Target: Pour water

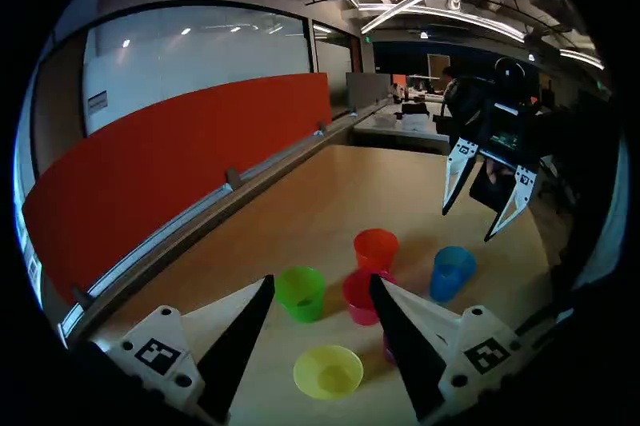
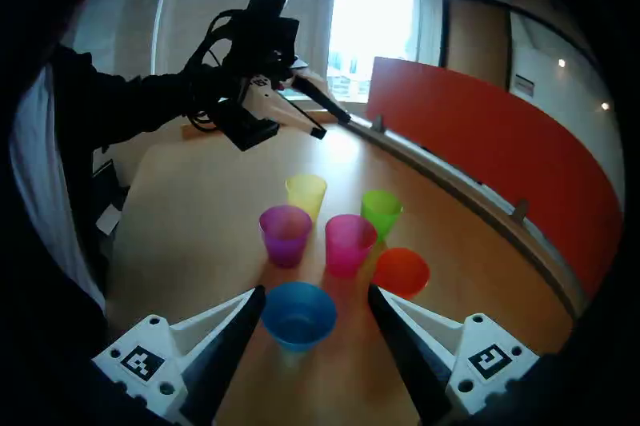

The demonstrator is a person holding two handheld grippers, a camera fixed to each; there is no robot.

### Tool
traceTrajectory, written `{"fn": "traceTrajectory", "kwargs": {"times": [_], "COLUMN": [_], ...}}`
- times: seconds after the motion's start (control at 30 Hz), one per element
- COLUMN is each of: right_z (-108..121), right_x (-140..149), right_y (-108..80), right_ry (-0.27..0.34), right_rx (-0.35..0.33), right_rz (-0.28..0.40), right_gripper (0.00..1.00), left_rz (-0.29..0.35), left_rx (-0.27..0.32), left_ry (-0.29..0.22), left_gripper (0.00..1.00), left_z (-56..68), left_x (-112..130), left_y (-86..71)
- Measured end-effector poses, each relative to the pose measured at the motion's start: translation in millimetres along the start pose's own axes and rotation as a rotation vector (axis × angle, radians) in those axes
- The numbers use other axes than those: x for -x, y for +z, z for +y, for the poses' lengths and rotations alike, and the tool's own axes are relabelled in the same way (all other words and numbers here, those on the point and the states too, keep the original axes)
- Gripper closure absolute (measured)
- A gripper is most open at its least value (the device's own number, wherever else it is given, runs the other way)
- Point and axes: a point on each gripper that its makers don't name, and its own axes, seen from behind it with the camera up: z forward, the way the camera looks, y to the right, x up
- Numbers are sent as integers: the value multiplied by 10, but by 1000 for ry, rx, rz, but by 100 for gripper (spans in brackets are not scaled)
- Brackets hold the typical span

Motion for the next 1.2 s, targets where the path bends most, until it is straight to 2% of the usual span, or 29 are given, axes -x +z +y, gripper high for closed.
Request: {"fn": "traceTrajectory", "kwargs": {"times": [0.2,0.7,1.2], "right_z": [-33,-58,-94], "right_x": [133,423,568], "right_y": [69,185,255], "right_ry": [10,12,15], "right_rx": [-15,-30,-47], "right_rz": [-16,-49,-62], "right_gripper": [1,1,1], "left_rz": [-43,-121,-199], "left_rx": [21,41,53], "left_ry": [28,45,52], "left_gripper": [13,13,13], "left_z": [9,-61,-126], "left_x": [99,349,571], "left_y": [108,338,539]}}
